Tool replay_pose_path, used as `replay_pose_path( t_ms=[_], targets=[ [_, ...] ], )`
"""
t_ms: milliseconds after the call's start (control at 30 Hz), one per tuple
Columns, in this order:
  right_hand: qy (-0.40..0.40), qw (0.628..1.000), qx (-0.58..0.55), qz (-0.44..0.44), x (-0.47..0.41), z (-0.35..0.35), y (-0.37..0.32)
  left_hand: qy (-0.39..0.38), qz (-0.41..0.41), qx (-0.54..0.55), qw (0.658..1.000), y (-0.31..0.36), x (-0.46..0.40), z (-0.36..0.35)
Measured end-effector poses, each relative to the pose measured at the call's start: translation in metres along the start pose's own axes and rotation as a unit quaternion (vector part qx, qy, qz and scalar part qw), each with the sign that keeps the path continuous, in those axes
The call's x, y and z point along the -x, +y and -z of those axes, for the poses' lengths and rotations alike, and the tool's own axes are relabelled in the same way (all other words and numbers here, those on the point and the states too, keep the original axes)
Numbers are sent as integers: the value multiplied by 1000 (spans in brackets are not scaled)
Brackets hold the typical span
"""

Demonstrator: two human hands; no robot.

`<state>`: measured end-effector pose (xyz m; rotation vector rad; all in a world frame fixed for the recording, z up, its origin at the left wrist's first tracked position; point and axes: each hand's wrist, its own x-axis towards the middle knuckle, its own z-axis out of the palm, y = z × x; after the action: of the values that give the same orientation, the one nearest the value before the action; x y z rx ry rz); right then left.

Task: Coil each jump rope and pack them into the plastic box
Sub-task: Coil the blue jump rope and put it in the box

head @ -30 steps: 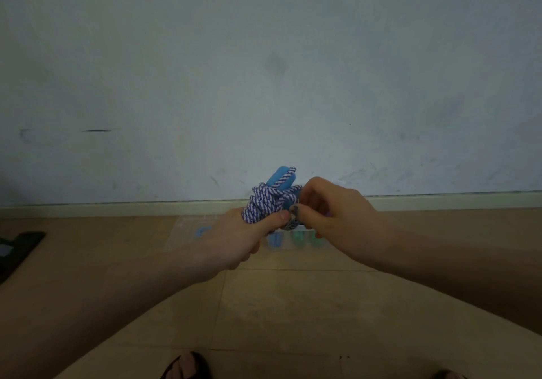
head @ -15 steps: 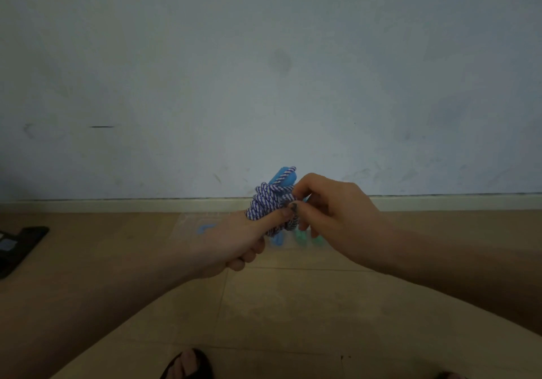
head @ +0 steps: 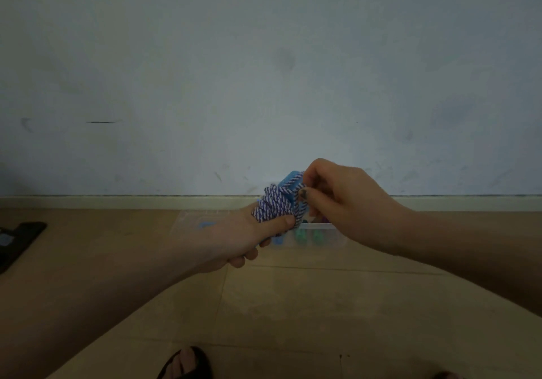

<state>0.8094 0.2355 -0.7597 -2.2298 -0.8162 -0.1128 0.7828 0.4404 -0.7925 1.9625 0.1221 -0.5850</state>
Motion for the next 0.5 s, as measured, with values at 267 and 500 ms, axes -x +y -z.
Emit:
replay_pose_path(
  t_ms=[267,500],
  targets=[
    [34,995,64,73,-3,-6,26,-37,9,64,997,-5,6,-10],
    [24,986,115,115,5,-2,30,-49,10,76,996,-4,3,-12]
  ],
)
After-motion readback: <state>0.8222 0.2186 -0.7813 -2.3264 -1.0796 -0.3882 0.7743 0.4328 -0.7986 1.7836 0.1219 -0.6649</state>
